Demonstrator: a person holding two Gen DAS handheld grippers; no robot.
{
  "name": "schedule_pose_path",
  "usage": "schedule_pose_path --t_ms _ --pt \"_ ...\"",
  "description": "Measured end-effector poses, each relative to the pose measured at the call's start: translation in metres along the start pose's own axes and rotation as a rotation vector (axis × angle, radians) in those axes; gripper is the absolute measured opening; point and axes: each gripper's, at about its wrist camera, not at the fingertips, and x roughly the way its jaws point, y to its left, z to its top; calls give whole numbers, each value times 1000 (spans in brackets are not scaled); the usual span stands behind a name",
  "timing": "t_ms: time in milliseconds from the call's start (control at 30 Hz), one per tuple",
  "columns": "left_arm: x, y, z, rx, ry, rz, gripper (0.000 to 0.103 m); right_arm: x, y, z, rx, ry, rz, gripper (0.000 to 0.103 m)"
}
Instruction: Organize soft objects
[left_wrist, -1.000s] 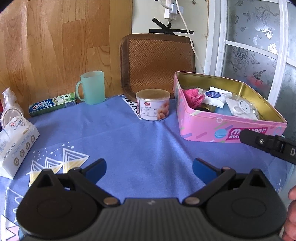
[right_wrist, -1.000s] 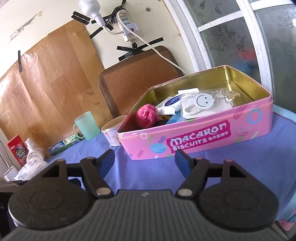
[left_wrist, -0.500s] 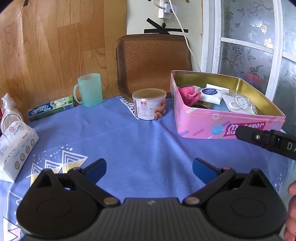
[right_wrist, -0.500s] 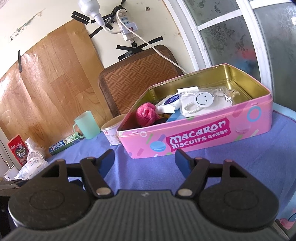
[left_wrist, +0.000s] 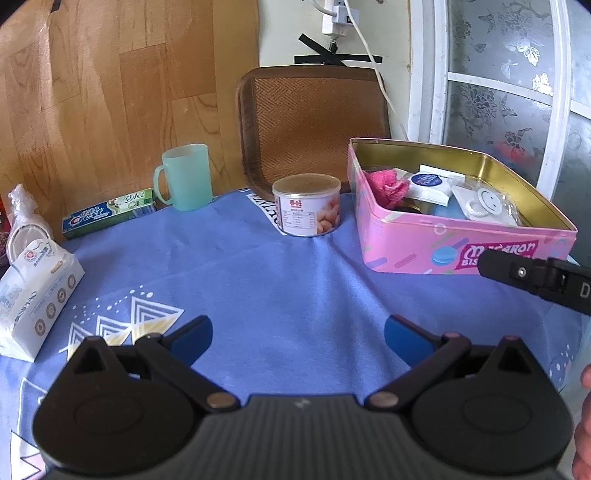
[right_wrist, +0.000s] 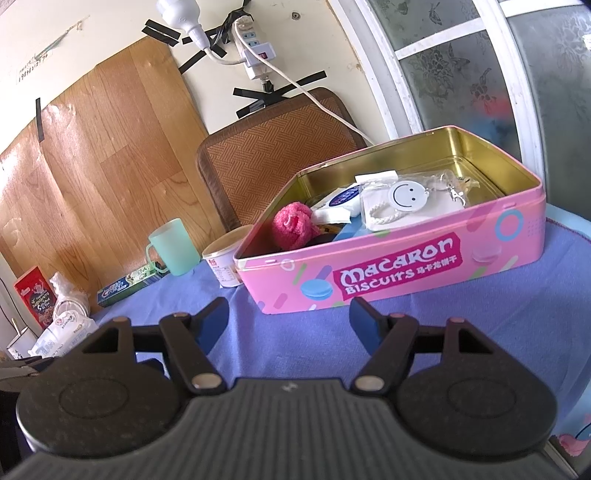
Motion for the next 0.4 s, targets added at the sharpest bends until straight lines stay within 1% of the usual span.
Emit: schedule_pose_path --t_ms 67,167,200,300,400 --pt "0 2 1 -6 -2 7 103 0 0 -1 -3 1 0 74" --pt "-2 2 1 -1 -23 38 103 2 0 -1 -5 5 1 74" --pt "-3 3 1 -7 -28 31 103 2 0 0 -5 7 1 74" --pt "-4 6 1 -41 -23 -33 103 3 0 0 -6 6 1 74" --pt "-5 2 1 -17 -42 -14 103 3 -1 0 -6 4 -4 74"
